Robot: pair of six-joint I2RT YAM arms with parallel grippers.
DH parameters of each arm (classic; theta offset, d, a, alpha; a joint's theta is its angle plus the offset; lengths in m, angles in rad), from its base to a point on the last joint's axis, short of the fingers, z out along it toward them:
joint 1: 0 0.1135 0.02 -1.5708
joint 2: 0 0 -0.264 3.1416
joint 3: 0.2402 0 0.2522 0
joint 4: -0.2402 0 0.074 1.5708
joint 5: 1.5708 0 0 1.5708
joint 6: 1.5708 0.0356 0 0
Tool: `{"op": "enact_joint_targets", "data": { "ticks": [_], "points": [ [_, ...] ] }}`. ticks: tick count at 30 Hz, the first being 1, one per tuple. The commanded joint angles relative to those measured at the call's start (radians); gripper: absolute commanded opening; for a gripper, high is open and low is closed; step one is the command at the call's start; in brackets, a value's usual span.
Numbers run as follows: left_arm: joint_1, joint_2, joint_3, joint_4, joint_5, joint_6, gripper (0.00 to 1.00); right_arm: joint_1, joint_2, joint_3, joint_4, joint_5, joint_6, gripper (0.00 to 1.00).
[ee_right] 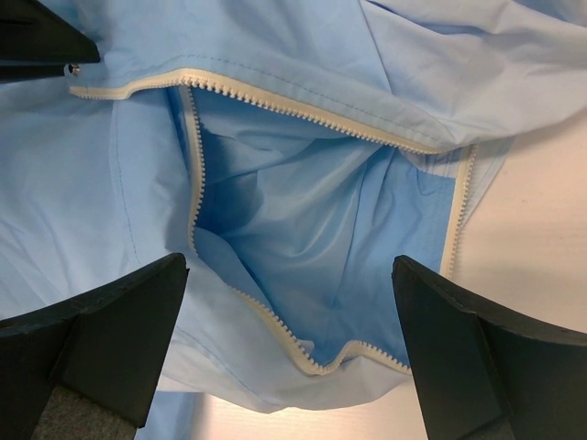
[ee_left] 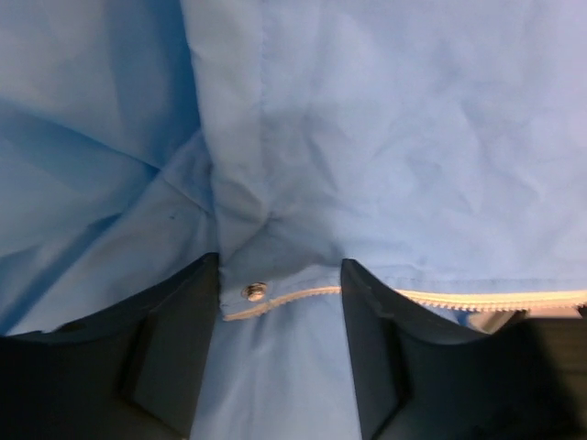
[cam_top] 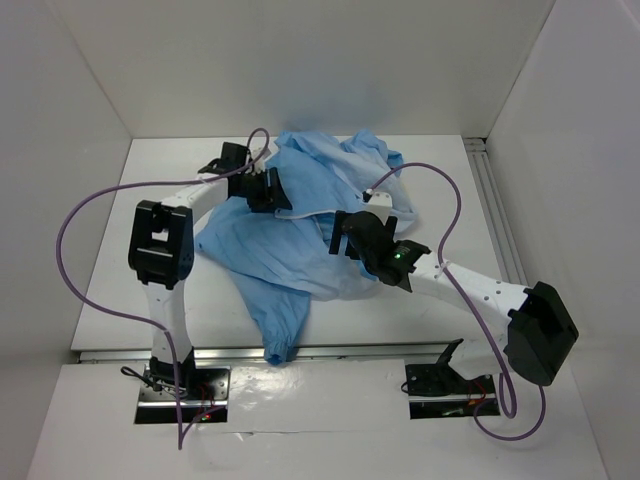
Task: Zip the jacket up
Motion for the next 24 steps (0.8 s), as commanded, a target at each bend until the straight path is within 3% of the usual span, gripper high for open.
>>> {"op": "enact_joint_targets", "data": {
  "ticks": [1, 7, 13, 17, 24],
  "points": [
    [0.029, -0.055, -0.022, 0.034, 0.144, 0.012, 0.68, 0.01, -0.03, 0.017, -0.004, 0.033, 0.006, 1.0],
    [0.038, -0.035, -0.042, 0.088, 0.221, 0.012, 0.81, 0.01, -0.03, 0.017, -0.004, 0.033, 0.015, 1.0],
    [0.038, -0.035, -0.088, 0.146, 0.268, -0.008, 0.78, 0.01, -0.03, 0.017, -0.013, 0.042, 0.015, 1.0],
    [0.038, -0.025, -0.065, 0.089, 0.226, 0.005, 0.89, 0.01, -0.03, 0.017, -0.013, 0.042, 0.015, 1.0],
    [0.047, -0.014, -0.065, 0.086, 0.216, 0.005, 0.95, 0.01, -0.03, 0.017, -0.013, 0.042, 0.015, 1.0]
  ]
}}
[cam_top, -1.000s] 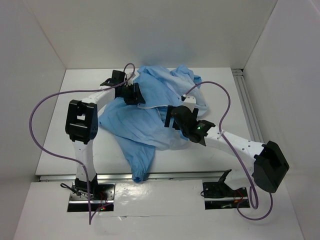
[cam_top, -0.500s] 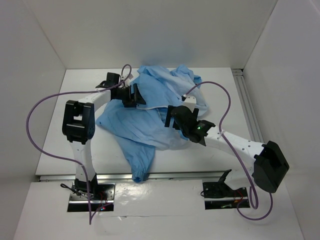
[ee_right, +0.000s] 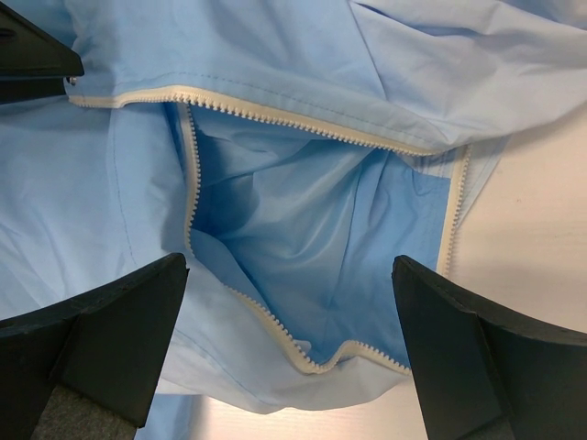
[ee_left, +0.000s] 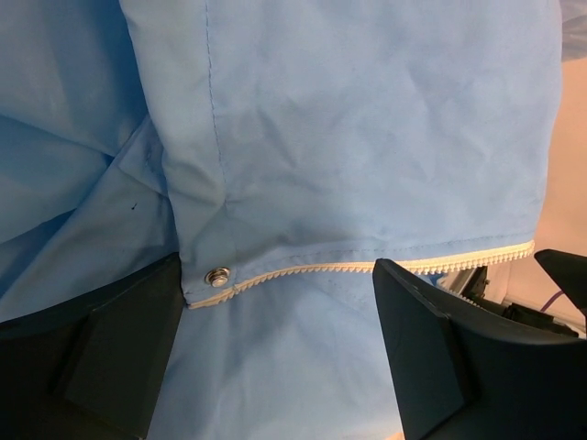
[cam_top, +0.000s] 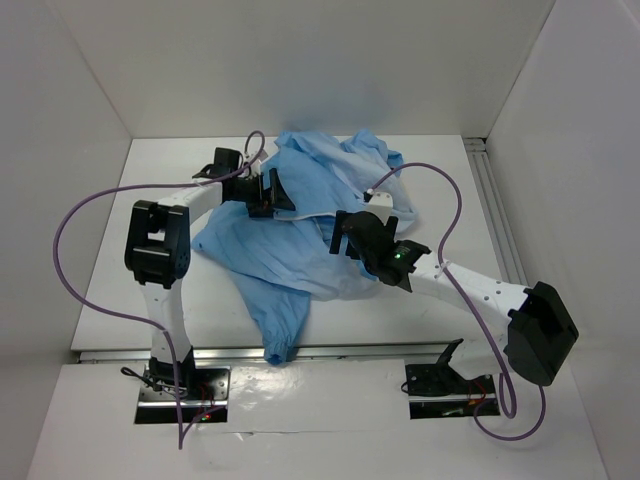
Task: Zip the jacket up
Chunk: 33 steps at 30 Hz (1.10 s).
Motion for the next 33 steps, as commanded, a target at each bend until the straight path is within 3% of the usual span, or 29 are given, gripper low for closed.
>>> {"op": "enact_joint_targets", "data": {
  "ticks": [1, 12, 20, 25, 28, 33],
  "points": [
    [0.007, -0.009, 0.011, -0.008, 0.003, 0.007, 0.96, 0.01, -0.03, 0.017, -0.009, 0.03, 0.011, 1.0],
    [0.007, 0.031, 0.03, -0.052, -0.063, 0.016, 0.99, 0.01, -0.03, 0.017, -0.009, 0.01, 0.02, 1.0],
    [0.007, 0.042, 0.03, -0.004, 0.028, -0.004, 0.99, 0.01, -0.03, 0.017, 0.012, -0.014, -0.004, 1.0],
    [0.007, 0.002, 0.008, 0.044, 0.071, -0.026, 0.8, 0.01, -0.02, 0.026, 0.0, -0.005, -0.004, 1.0],
    [0.018, -0.024, -0.001, 0.053, 0.083, -0.026, 0.76, 0.01, -0.031, 0.026, 0.0, -0.005, -0.004, 1.0],
    [0.018, -0.038, -0.001, 0.053, 0.117, -0.026, 0.61, 0.01, -0.031, 0.017, 0.0, -0.005, -0.004, 1.0]
  ]
}}
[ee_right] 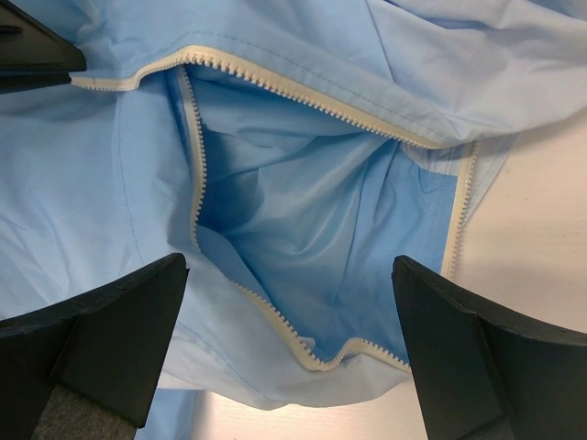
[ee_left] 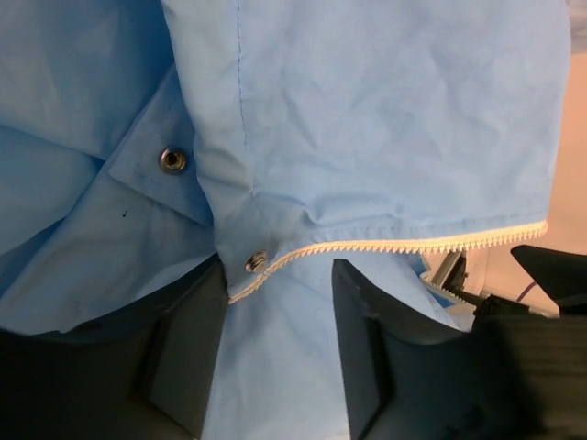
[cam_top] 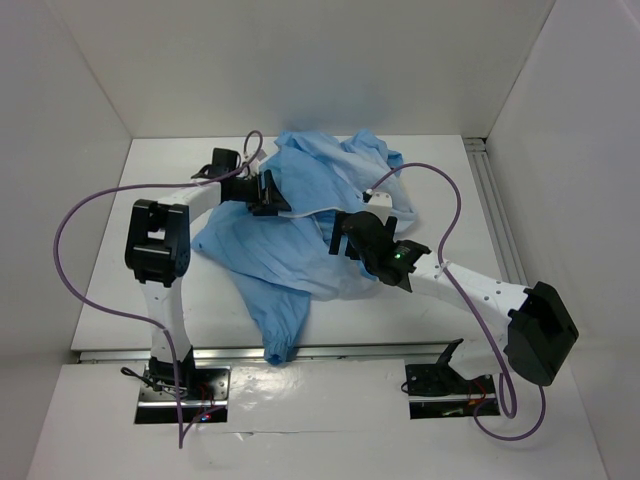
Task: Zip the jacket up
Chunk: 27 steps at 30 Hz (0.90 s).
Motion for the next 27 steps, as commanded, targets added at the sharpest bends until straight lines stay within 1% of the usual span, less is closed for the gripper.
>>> {"op": "enact_joint_targets", "data": {
  "ticks": [1, 3, 5, 9, 11, 17, 21, 22, 23, 24, 27],
  "points": [
    [0.006, -0.055, -0.003, 0.045, 0.076, 0.004, 0.59, 0.01, -0.031, 0.017, 0.0, 0.012, -0.004, 1.0],
    [0.006, -0.055, -0.014, 0.069, 0.102, -0.005, 0.57, 0.01, -0.031, 0.017, 0.0, 0.012, -0.004, 1.0],
    [0.006, -0.055, -0.026, 0.098, 0.126, -0.015, 0.5, 0.01, -0.031, 0.026, 0.0, 0.023, -0.004, 1.0],
    [0.006, -0.055, -0.026, 0.111, 0.123, -0.024, 0.48, 0.01, -0.04, 0.026, 0.0, 0.023, -0.004, 1.0],
    [0.006, -0.055, -0.026, 0.101, 0.123, -0.024, 0.41, 0.01, -0.05, 0.017, 0.0, 0.032, -0.004, 1.0],
    [-0.003, -0.026, 0.009, 0.054, 0.027, -0.005, 0.54, 0.01, -0.05, 0.017, -0.01, 0.032, -0.004, 1.0],
    [-0.012, -0.015, 0.009, 0.063, 0.027, -0.015, 0.54, 0.01, -0.059, 0.017, -0.01, 0.032, -0.004, 1.0],
    [-0.012, -0.015, 0.018, 0.063, 0.027, -0.015, 0.52, 0.01, -0.059, 0.017, -0.01, 0.032, -0.004, 1.0],
    [-0.012, -0.006, 0.018, 0.063, 0.027, -0.015, 0.46, 0.01, -0.059, 0.017, -0.01, 0.041, -0.004, 1.0],
    [-0.012, -0.006, 0.018, 0.063, 0.027, -0.015, 0.43, 0.01, -0.059, 0.017, -0.01, 0.041, -0.004, 1.0],
    [-0.021, -0.006, 0.028, 0.063, 0.017, -0.024, 0.28, 0.01, -0.068, 0.006, -0.01, 0.032, 0.005, 1.0]
  ]
}}
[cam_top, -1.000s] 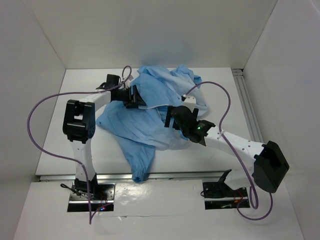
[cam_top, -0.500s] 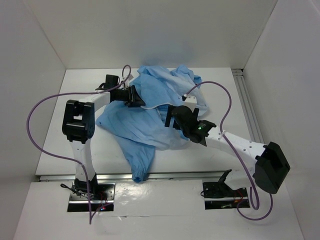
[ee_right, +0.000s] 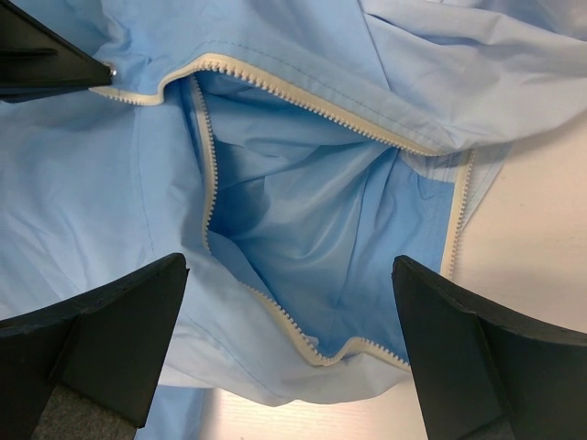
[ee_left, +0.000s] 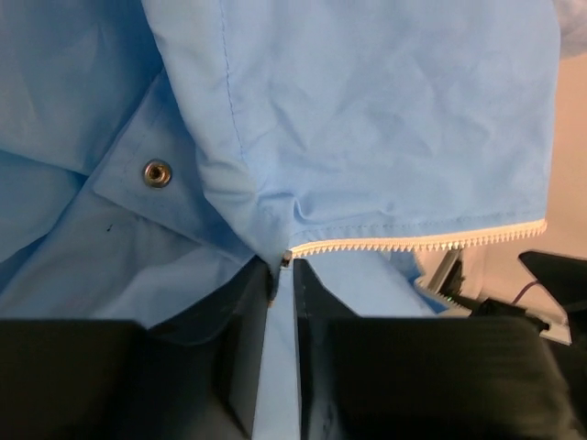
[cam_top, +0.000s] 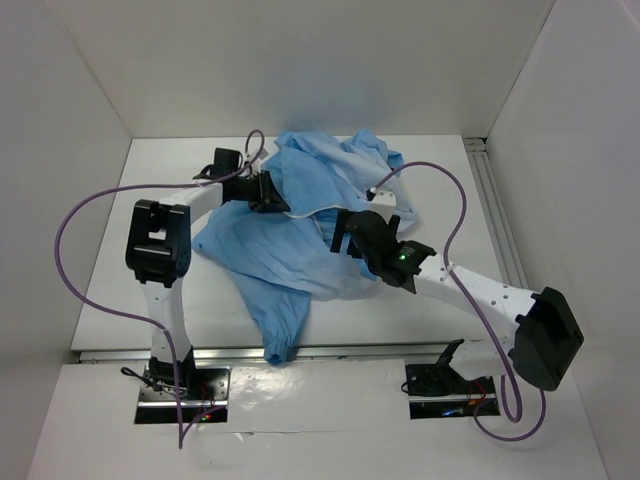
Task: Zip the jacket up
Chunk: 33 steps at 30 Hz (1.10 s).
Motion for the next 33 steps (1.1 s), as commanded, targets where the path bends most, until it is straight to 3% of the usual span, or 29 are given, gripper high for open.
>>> {"op": "enact_joint_targets", "data": {
  "ticks": [1, 3, 4, 7, 15, 18, 24, 27, 33],
  "points": [
    [-0.011, -0.002, 0.049, 0.013, -0.005, 0.001, 0.24, 0.01, -0.045, -0.004, -0.008, 0.024, 0.005, 1.0],
    [-0.02, -0.014, 0.049, 0.013, -0.017, 0.001, 0.19, 0.01, -0.045, -0.005, -0.008, 0.013, 0.005, 1.0],
    [-0.02, -0.014, 0.049, 0.004, -0.017, 0.001, 0.1, 0.01, -0.045, -0.005, -0.008, 0.013, 0.005, 1.0],
    [-0.02, -0.025, 0.089, -0.048, -0.043, 0.001, 0.0, 0.01, -0.045, 0.008, -0.008, -0.001, -0.016, 1.0],
    [0.029, -0.065, 0.101, -0.11, -0.087, 0.035, 0.0, 0.019, -0.077, -0.005, 0.191, -0.243, -0.151, 1.0],
    [0.042, -0.085, 0.101, -0.11, -0.108, 0.035, 0.0, 0.041, -0.001, 0.05, 0.222, -0.288, -0.196, 1.0],
    [0.073, -0.131, 0.104, -0.11, -0.16, 0.026, 0.0, 0.041, 0.295, 0.316, 0.178, -0.399, -0.263, 0.99],
    [0.095, -0.09, 0.199, -0.154, -0.149, 0.017, 0.0, 0.018, 0.409, 0.426, 0.155, -0.438, -0.265, 0.95],
    [0.095, -0.004, 0.39, -0.229, -0.149, 0.017, 0.0, -0.034, 0.481, 0.454, 0.201, -0.447, -0.2, 0.81]
  ]
}}
